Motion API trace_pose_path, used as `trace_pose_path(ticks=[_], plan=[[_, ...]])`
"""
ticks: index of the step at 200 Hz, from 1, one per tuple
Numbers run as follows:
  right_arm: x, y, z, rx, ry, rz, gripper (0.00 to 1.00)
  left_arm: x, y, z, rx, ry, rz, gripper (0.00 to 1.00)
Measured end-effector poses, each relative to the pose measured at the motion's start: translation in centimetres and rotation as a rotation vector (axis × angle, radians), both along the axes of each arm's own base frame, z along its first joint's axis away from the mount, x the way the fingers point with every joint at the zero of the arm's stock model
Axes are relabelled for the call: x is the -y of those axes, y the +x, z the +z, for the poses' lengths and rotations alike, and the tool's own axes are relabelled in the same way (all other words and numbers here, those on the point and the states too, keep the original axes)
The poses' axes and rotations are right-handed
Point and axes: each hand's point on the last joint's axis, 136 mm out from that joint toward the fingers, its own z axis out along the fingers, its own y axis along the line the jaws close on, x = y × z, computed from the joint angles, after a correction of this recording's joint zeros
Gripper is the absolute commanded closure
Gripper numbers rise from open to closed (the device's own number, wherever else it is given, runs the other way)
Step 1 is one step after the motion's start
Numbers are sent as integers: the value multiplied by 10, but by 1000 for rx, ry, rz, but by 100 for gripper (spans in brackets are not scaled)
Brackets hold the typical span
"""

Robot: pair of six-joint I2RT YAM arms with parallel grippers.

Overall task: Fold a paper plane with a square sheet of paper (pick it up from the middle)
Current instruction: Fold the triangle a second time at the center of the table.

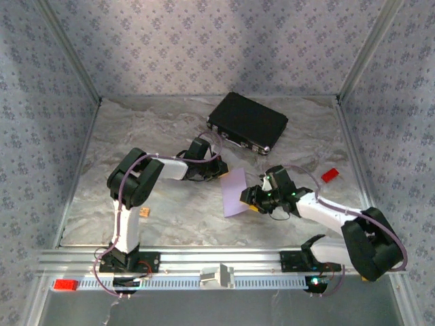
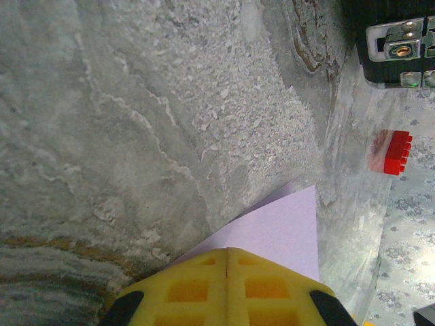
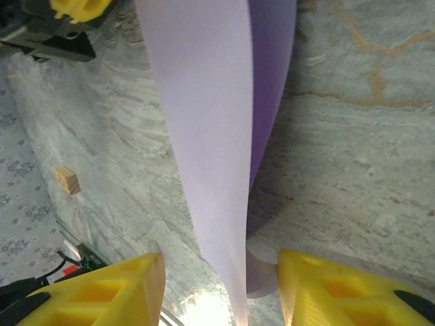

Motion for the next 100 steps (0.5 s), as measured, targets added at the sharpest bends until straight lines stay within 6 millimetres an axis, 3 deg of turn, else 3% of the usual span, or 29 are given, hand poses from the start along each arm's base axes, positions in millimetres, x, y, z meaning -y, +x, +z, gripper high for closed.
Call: trace_pose_path(ticks=[100], plan=[[-4, -13, 5, -40, -24, 33, 50, 0, 0, 0, 0, 0, 0, 100]])
